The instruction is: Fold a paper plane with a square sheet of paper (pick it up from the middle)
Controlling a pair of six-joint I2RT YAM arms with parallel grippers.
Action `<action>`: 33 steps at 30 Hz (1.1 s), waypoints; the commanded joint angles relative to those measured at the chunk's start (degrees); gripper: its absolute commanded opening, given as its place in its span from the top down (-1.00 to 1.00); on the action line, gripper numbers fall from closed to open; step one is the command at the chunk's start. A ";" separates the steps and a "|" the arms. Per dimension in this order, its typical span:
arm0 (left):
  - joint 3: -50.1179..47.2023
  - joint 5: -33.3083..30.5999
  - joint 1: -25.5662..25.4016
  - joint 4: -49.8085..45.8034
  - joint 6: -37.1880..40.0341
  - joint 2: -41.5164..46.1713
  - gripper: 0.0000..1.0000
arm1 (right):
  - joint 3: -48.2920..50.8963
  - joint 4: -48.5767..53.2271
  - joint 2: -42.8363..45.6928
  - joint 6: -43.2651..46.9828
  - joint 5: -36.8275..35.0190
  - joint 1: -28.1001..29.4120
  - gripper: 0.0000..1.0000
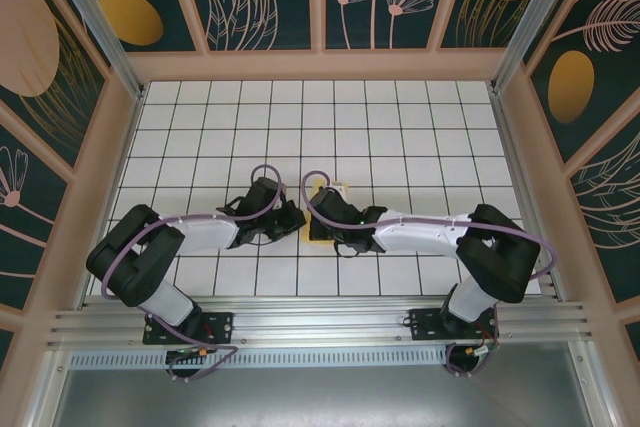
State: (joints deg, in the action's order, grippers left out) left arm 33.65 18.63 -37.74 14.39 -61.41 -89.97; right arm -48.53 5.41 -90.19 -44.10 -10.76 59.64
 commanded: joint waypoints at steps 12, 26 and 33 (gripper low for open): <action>1.95 0.62 -1.79 -0.93 2.15 -5.48 0.85 | 3.21 -2.97 0.81 -0.43 1.56 -0.28 1.00; 3.52 -1.20 -1.86 -2.91 4.06 -7.93 0.86 | 11.37 -14.35 4.11 14.64 26.52 -15.46 1.00; 3.88 -1.89 -1.85 -3.57 4.14 -9.90 0.86 | 10.83 -14.08 3.10 19.56 33.16 -20.88 0.98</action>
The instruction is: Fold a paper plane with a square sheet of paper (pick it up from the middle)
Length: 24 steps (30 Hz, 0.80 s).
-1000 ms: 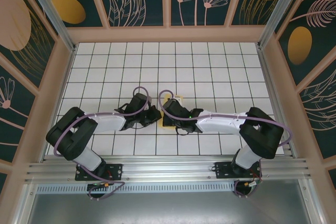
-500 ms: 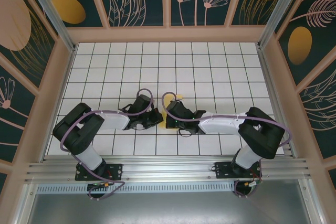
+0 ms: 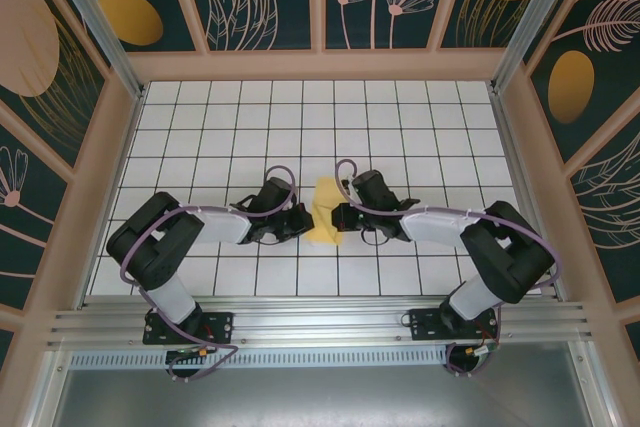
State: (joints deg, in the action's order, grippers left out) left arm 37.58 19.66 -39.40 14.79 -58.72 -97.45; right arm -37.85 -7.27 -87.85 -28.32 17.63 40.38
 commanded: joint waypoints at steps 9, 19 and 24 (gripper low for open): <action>0.74 -3.31 -0.21 -5.28 1.90 -2.91 0.86 | -0.48 -0.49 -2.08 9.23 9.03 -5.14 0.95; 1.27 -3.93 -0.22 -6.83 2.65 -3.01 0.86 | -1.34 -1.01 -4.48 11.87 10.99 -8.07 0.95; 1.31 -3.68 -0.24 -6.95 2.78 -2.94 0.85 | -1.44 -1.11 -5.09 12.55 11.55 -8.70 0.94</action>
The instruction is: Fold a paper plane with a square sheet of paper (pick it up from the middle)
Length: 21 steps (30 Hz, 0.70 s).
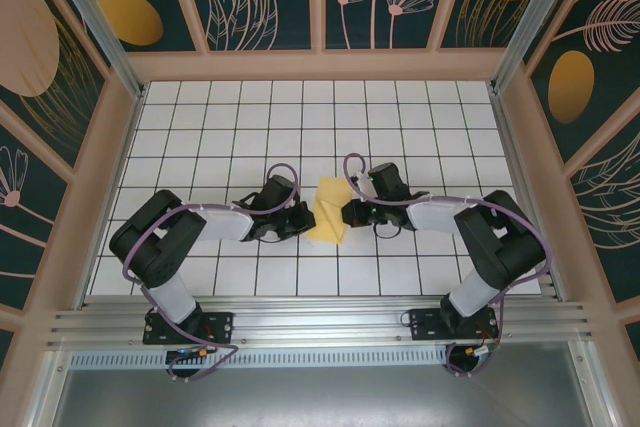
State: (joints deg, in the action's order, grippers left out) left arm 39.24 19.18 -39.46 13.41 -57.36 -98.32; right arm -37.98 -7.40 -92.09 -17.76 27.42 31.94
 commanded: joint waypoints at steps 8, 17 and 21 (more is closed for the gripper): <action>0.22 -3.19 -0.13 -6.41 1.81 -2.34 0.85 | -3.53 -0.30 -3.76 3.21 3.31 -0.30 0.92; -0.05 -3.27 -0.14 -6.64 1.65 -2.23 0.86 | -4.83 0.50 -5.47 4.09 2.81 -2.13 0.92; 0.04 -3.36 -0.13 -6.82 1.65 -2.13 0.86 | -4.36 0.26 -5.50 3.96 3.02 -2.32 0.91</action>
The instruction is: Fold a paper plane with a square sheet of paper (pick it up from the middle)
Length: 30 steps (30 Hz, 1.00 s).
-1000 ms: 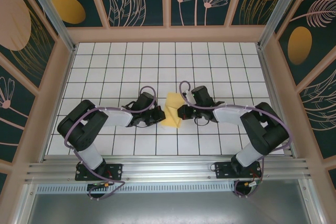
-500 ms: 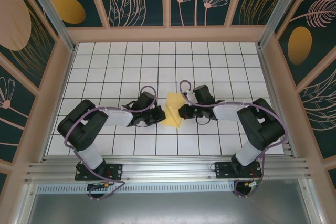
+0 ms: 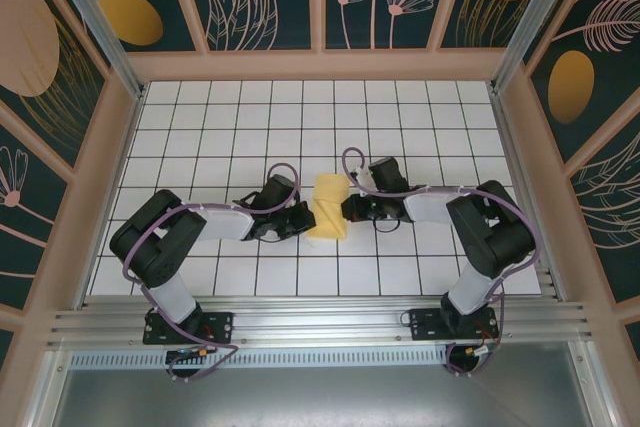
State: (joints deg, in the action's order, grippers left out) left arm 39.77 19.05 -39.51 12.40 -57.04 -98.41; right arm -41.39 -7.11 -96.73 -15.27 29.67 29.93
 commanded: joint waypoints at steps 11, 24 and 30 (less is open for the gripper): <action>0.22 -3.02 -0.13 -6.10 1.82 -2.08 0.85 | -0.49 -0.80 -1.31 1.07 2.07 -0.31 0.88; 0.40 -2.98 -0.08 -6.25 2.01 -2.18 0.85 | -0.82 -0.16 -1.93 0.15 2.58 -0.23 0.82; 0.49 -3.05 -0.06 -6.36 2.03 -2.22 0.84 | -1.66 1.20 -3.14 0.93 0.43 -0.14 0.82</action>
State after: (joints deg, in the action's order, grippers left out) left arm 40.21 19.03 -39.51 11.68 -56.42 -98.43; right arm -41.47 -7.07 -98.17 -15.31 30.92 29.93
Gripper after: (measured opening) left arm 0.080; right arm 0.089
